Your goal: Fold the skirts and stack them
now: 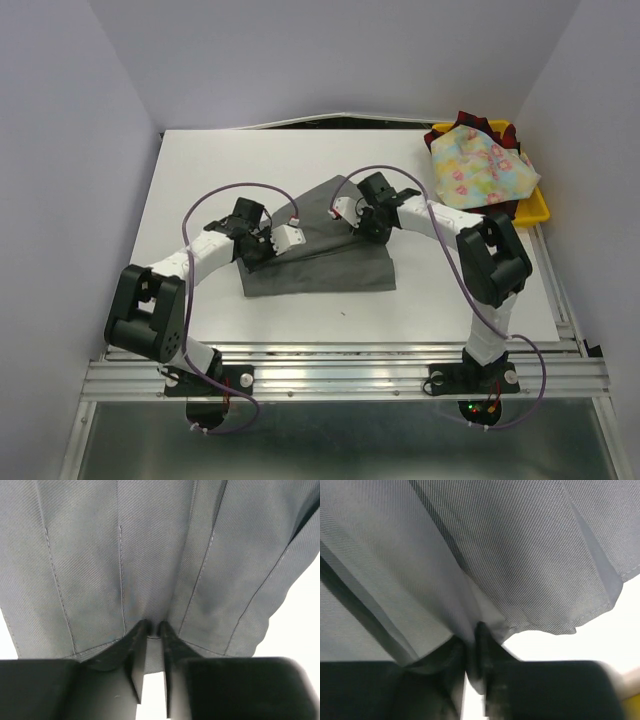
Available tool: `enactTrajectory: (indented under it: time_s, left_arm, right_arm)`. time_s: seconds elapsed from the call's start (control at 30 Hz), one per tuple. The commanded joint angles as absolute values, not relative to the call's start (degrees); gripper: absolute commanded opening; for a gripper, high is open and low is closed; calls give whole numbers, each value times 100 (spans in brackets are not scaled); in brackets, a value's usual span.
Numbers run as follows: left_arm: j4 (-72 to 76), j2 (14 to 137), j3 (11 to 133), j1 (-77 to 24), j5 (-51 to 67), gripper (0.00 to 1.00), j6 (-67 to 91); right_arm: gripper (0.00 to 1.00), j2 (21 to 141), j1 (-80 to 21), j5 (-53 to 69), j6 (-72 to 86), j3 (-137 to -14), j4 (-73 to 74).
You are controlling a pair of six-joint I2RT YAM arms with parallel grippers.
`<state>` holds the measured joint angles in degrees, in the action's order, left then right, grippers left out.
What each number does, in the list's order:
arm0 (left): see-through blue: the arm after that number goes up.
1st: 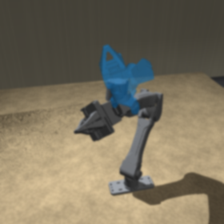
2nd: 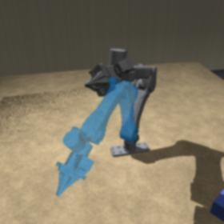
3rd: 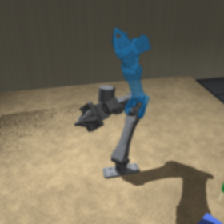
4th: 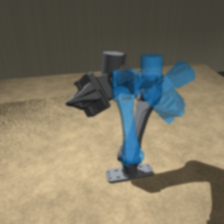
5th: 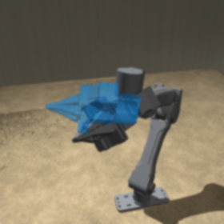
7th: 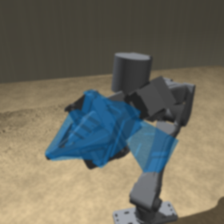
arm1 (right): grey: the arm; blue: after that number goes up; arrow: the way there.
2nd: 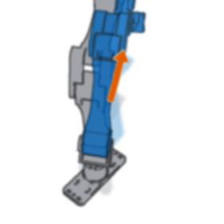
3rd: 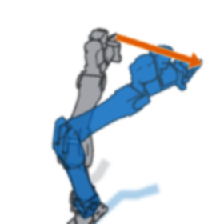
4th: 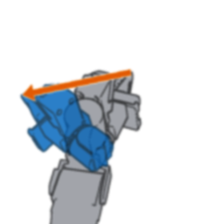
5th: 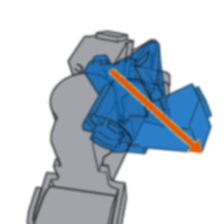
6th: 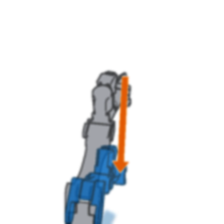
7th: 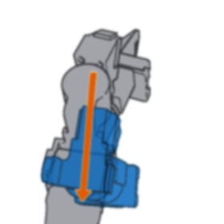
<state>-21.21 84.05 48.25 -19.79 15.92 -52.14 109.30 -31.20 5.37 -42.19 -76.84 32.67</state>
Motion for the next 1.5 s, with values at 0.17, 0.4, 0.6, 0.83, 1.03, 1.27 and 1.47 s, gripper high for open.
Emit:
enactTrajectory:
  time_s: [0.17,0.4,0.6,0.83,1.03,1.27,1.47]
  left_arm:
    - [-2284,8350,5132,-1986,1538,0,-5142]
    - [-2786,7981,5624,-1978,1643,0,-5080]
    - [-3347,7673,6003,-1978,1722,0,-5098]
    - [-4244,7094,6301,-1978,1924,0,-5335]
    - [-4833,6882,5952,-2039,2180,0,-5616]
    - [-4721,7040,4915,-2328,2399,0,-5774]
    - [-3912,7557,4184,-2786,2127,0,-5336]
  right_arm:
    - [1,10828,-3094,343,-4307,-8313,3383]
    - [1,10635,-3094,404,-4342,-9061,3963]
    - [1,10486,-3094,465,-4394,-9492,4596]
    - [1,10020,-3094,729,-4491,-9747,5641]
    - [1,9484,-3146,949,-4509,-8791,5740]
    - [1,9474,-3568,1476,-4333,-7219,5187]
    - [5,9895,-3674,1266,-3964,-6592,4378]
